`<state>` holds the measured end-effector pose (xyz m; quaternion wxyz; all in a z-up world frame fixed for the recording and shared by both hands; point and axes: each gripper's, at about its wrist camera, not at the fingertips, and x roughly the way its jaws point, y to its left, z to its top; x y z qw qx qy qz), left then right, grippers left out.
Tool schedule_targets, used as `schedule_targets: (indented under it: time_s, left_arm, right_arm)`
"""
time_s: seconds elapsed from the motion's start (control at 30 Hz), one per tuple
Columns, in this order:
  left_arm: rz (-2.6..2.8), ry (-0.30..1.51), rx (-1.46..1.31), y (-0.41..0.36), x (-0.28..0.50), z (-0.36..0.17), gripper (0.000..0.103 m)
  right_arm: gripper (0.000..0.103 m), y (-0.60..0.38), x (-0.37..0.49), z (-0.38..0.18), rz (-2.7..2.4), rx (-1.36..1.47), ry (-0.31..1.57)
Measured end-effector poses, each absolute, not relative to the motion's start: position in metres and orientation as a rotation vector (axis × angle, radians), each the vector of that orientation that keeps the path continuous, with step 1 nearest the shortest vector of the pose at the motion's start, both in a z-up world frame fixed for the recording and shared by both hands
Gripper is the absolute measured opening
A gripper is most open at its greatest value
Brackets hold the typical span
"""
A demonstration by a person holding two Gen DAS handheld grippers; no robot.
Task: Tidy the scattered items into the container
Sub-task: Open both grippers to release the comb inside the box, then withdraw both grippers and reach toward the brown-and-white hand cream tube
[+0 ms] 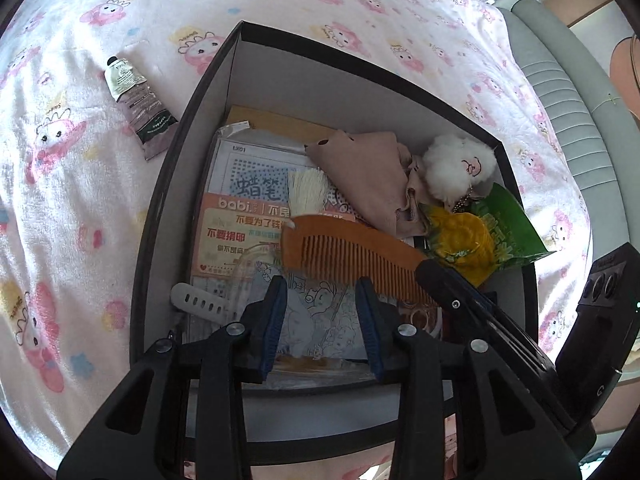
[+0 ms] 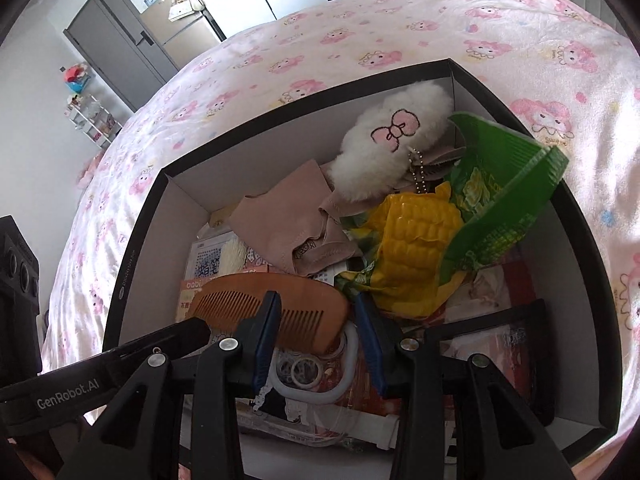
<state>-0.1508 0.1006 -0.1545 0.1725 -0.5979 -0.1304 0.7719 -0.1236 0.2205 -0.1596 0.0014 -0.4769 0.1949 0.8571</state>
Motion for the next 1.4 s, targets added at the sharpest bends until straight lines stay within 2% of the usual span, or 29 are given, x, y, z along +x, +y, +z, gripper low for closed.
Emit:
schedule_targets:
  time_s: [0.17,0.4,0.5,0.67,0.77,0.9,1.13,1.27,1.4]
  left_arm:
    - [2.208,-0.402,-1.606,0.09,-0.135,-0.139,0.04]
    - [2.206,-0.41,-1.514,0.082,-0.108,-0.116,0.039]
    - [2.211,-0.411,-1.491,0.071,-0.101,-0.102,0.039]
    - [2.264,-0.434,-1.458,0.037,-0.086,-0.083,0.04]
    - [2.291,-0.456,-1.447,0.011,-0.076,-0.08,0.04]
    - [2.34,-0.477,-1.437,-0.025,-0.072,-0.08,0.04]
    - [2.389,-0.573,-1.406,-0.087,-0.075,-0.086,0.04]
    - [2.421,-0.625,-1.452,-0.118,-0.083,-0.112,0.04]
    - [2.418,-0.768,-1.469,-0.148,-0.106,-0.141,0.041]
  right_arm:
    - [0.036,0.217,-0.096,-0.13,2.783,-1.269,0.531]
    - [0.036,0.201,-0.078,-0.112,2.839,-1.339,0.487]
    - [0.036,0.195,-0.073,-0.106,2.86,-1.348,0.53]
    - [0.036,0.165,-0.064,-0.09,2.995,-1.325,0.56]
    - [0.036,0.137,-0.062,-0.087,3.041,-1.363,0.507]
    - [0.035,0.101,-0.068,-0.093,3.071,-1.448,0.517]
    - [0.036,0.037,-0.093,-0.09,3.168,-1.543,0.327]
    - [0.036,0.005,-0.122,-0.112,3.126,-1.677,0.312]
    - [0.035,-0.028,-0.157,-0.127,3.113,-1.833,0.32]
